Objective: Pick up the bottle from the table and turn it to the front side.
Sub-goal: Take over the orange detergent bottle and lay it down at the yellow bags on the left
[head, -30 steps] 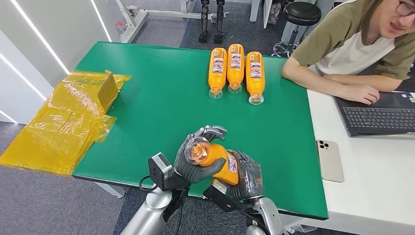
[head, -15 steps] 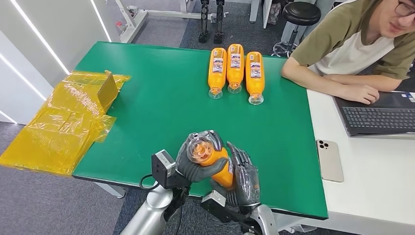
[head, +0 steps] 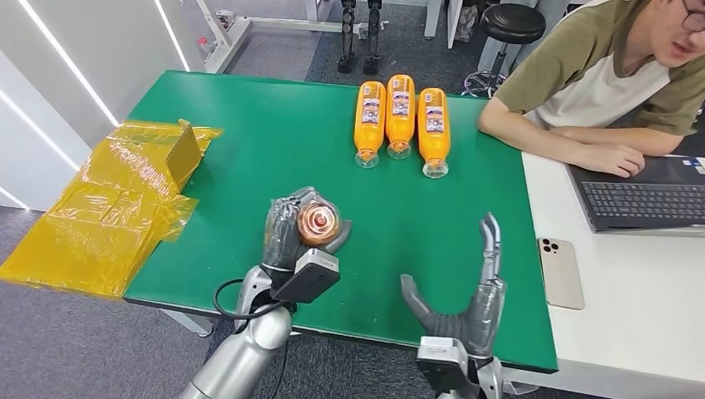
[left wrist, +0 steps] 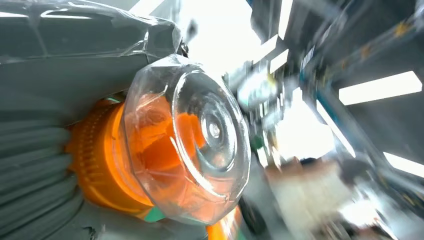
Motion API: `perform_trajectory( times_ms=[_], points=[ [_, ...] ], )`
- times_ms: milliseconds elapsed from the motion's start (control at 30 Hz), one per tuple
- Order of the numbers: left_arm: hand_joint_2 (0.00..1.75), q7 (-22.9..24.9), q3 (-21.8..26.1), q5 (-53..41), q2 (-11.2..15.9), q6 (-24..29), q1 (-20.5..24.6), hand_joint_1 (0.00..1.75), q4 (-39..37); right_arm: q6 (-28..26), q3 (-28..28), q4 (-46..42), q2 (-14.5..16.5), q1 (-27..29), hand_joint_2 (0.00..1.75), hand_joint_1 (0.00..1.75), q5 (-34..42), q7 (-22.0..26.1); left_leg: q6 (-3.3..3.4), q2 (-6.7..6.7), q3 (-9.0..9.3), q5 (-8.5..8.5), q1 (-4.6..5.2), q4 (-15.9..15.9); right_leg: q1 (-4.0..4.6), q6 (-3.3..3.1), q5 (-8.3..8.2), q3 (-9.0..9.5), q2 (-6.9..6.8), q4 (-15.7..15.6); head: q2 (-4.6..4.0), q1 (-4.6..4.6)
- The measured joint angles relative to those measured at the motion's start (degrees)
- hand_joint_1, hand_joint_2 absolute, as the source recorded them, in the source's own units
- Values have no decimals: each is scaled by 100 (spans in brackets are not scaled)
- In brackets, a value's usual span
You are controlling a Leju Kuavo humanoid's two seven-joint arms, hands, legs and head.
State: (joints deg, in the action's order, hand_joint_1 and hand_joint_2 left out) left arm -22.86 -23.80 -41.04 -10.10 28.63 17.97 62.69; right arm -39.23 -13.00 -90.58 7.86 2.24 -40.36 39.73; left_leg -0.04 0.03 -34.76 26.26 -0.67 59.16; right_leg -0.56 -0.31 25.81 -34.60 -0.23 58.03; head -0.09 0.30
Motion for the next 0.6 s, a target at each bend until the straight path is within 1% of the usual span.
perform_trajectory(
  times_ms=[67, 167, 233, 267, 367, 433, 500, 600],
  points=[
    [175, 369, 47, -810, 240, 417, 130, 175, -8, 0, 184, -303, 30, 177, 175, 0, 226, 6, -1, 0, 0, 0, 0, 0, 0, 0, 0, 0, 0, 1, 0, 0],
    [175, 1118, 108, -2418, 679, 927, 426, 175, -105, 0, 421, -706, 64, 378, 175, 0, 574, 13, -2, 2, 2, -2, -1, 0, 1, -1, 0, -1, 4, 2, 0, -1],
    [175, 1484, 132, -3298, 951, 1049, 665, 175, -284, 1, 550, -926, 99, 476, 175, 0, 659, 15, -4, 2, 3, -3, -1, -1, 1, -1, 0, -1, 3, 3, 0, 0],
    [175, 1572, 140, -3556, 1090, 1061, 780, 175, -409, 2, 604, -1027, 124, 526, 175, 0, 665, 16, -5, 3, 3, -4, -2, -1, 1, -1, 0, -1, 4, 4, 0, 0],
    [175, 1740, 149, -4035, 1436, 1037, 1108, 175, -895, 2, 718, -1288, 210, 714, 175, 0, 633, 21, -6, 4, 5, -5, -2, -2, 1, -1, 0, -1, 8, 6, 0, 0],
    [175, 1852, 148, -4327, 1620, 1005, 1289, 175, -1252, 3, 751, -1415, 248, 833, 175, 0, 625, 22, -7, 7, 5, -5, -3, -2, 2, -2, -1, -3, 12, 7, 0, 0],
    [175, 1908, 148, -4488, 1762, 984, 1419, 175, -1548, 4, 772, -1507, 269, 916, 175, 0, 628, 22, -7, 11, 5, -5, -3, -2, 2, -2, -1, -4, 16, 7, 0, -1],
    [175, 1924, 147, -4554, 1890, 933, 1544, 175, -1857, 4, 799, -1592, 294, 983, 175, 0, 641, 22, -7, 11, 3, -4, -2, -2, 1, -2, 0, -4, 16, 6, 0, 1]
  ],
)
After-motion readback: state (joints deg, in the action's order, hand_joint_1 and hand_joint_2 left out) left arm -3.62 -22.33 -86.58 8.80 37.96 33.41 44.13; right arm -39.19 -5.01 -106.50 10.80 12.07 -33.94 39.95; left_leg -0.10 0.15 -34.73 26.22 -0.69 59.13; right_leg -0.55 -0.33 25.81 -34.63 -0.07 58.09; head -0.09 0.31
